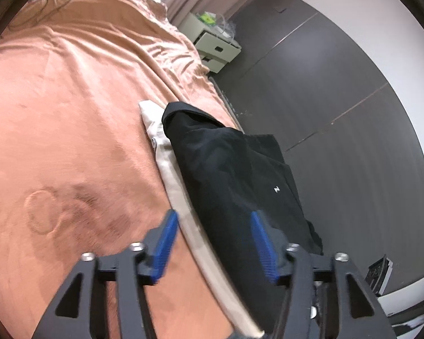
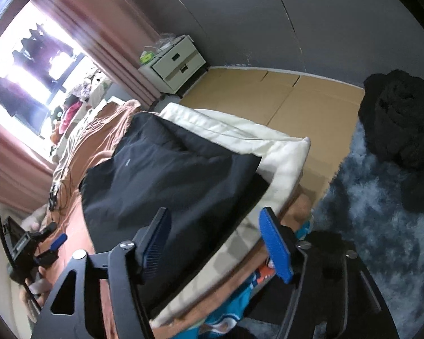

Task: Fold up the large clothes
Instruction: 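Open both tools and release the shirt on the stack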

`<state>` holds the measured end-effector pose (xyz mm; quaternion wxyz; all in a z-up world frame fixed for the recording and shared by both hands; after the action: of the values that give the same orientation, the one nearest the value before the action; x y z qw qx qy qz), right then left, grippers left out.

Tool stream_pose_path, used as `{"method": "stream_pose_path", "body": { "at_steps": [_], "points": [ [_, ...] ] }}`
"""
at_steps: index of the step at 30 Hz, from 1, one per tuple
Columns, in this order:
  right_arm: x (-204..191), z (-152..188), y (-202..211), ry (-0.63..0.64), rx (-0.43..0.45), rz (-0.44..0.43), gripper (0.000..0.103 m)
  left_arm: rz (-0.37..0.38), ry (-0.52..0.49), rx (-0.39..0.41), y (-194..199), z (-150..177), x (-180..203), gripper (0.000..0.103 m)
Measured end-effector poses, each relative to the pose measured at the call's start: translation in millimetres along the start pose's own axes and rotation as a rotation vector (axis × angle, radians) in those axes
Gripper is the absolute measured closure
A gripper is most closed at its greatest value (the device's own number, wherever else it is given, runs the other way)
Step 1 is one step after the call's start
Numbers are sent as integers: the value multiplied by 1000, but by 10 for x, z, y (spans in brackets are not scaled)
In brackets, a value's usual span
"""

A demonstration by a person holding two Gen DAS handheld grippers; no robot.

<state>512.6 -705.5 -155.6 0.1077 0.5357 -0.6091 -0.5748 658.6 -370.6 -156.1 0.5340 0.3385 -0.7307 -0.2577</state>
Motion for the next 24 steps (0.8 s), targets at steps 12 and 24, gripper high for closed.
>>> {"method": "stream_pose_path", "body": {
  "at_steps": [12,24],
  "points": [
    [-330,434,605,61,79,39,7,-33,-85,80,830,462,114,8],
    [-722,897,1012,131,125,26,6,-55,-118,175,1713,1067,75,5]
  ]
}}
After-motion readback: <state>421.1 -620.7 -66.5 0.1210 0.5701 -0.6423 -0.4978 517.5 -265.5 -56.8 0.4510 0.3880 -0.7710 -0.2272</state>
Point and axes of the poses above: each gripper's, at about its wrist camera, not at the fingertips, and y roughly against the way its jaws point, x to its right, z to its underside, the point moved 10 cm from there along -y, roughly the way its jaws point, and after that the axes turned 12 degrees about -x, right-handed, at the moved point
